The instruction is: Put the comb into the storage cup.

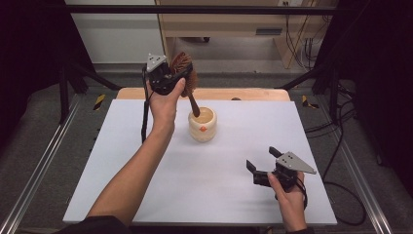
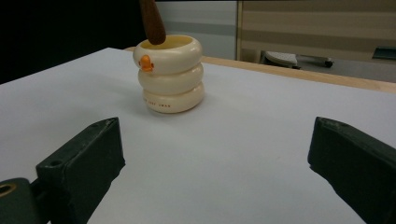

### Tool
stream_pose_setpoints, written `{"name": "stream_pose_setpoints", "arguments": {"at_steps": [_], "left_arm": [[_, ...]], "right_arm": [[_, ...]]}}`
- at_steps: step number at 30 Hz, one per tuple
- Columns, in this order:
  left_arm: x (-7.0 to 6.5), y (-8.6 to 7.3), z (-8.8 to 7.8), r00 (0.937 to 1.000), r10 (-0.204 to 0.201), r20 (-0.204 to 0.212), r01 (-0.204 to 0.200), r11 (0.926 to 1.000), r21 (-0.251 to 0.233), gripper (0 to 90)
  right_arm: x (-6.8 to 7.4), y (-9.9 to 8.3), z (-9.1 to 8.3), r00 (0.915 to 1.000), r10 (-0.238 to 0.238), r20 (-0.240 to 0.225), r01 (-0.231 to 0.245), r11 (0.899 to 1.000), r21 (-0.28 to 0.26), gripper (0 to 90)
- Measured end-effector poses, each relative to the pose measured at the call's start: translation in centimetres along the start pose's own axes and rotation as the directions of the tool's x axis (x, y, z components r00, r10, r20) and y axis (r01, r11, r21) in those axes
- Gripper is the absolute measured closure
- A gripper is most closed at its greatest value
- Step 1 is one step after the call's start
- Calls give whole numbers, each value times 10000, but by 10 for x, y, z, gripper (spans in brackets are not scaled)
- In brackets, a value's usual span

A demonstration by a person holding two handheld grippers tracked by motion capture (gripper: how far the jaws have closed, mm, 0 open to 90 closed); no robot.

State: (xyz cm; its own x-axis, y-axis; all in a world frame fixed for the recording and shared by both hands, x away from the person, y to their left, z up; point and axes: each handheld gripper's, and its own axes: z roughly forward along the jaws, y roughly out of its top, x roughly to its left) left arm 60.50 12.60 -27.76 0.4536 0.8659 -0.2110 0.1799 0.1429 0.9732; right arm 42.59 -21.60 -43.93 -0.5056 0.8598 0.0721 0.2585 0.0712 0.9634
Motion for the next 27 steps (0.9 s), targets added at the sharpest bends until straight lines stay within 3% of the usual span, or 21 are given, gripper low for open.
{"name": "stream_pose_setpoints", "arguments": {"at_steps": [27], "left_arm": [[-9, -19, 12, 9998, 99, 151, -106, 9991, 422, 501]], "right_arm": [[0, -1, 2, 9999, -122, -46, 123, 9997, 202, 40]]}}
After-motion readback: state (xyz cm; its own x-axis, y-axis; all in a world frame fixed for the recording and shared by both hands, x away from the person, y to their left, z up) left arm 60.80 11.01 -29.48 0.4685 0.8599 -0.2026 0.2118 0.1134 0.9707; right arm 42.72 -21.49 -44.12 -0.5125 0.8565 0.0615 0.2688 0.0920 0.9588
